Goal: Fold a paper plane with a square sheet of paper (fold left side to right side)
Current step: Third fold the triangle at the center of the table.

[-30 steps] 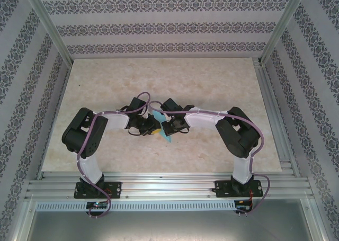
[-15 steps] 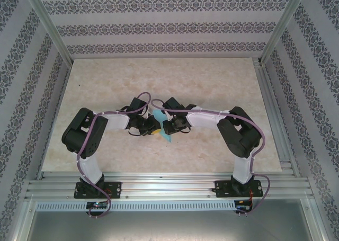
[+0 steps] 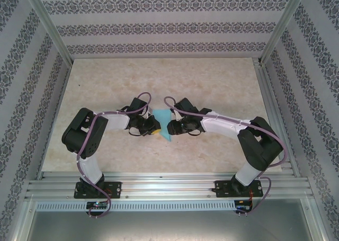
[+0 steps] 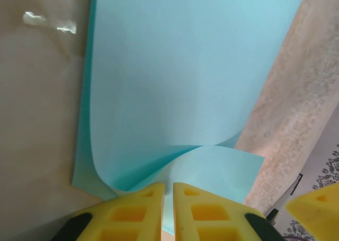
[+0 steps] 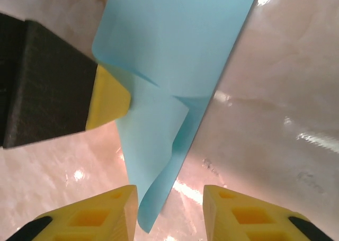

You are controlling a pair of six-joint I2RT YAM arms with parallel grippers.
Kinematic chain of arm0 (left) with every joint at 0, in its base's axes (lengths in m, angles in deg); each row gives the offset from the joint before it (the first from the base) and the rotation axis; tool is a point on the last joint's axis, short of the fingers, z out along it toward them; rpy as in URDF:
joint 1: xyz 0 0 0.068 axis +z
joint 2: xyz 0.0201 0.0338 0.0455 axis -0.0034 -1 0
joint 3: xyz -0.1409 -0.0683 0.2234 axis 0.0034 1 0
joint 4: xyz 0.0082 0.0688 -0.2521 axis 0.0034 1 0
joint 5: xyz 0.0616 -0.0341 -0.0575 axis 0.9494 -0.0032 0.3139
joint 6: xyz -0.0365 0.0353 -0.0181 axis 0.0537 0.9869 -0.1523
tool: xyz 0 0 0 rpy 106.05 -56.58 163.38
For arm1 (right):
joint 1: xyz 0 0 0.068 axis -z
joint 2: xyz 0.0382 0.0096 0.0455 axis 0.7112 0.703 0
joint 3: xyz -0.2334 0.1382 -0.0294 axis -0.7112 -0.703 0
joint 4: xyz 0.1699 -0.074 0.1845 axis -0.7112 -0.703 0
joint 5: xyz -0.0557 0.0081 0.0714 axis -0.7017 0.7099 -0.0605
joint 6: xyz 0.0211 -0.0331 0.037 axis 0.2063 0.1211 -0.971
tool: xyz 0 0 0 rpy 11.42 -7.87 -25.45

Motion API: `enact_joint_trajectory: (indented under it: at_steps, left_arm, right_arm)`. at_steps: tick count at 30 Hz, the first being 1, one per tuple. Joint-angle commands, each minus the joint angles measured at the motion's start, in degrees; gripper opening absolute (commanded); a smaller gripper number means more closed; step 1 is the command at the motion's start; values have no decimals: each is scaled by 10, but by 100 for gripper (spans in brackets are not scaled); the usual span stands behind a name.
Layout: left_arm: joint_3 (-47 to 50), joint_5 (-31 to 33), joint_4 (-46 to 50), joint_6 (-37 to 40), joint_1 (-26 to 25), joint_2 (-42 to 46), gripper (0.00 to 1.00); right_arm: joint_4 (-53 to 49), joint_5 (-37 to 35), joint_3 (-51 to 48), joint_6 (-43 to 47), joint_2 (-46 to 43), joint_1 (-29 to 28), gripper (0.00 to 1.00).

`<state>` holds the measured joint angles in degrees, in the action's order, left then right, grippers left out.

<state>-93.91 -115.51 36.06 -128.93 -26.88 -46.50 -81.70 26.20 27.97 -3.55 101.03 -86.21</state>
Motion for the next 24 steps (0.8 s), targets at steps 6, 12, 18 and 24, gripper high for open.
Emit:
enact_joint_trajectory:
  at_steps: [6,12,18,24]
  left_arm:
    - [16,55,50,11,-13,-29,13]
    - [10,56,55,15,-13,-31,13]
    - [10,56,55,15,-13,-32,13]
    - [8,57,58,16,-13,-33,13]
  right_arm:
    - [63,51,-26,-42,10,-24,42]
    - [46,35,-6,-36,35,-25,38]
    - [37,34,11,-31,31,-28,29]
    - [14,20,9,-27,-4,-27,31]
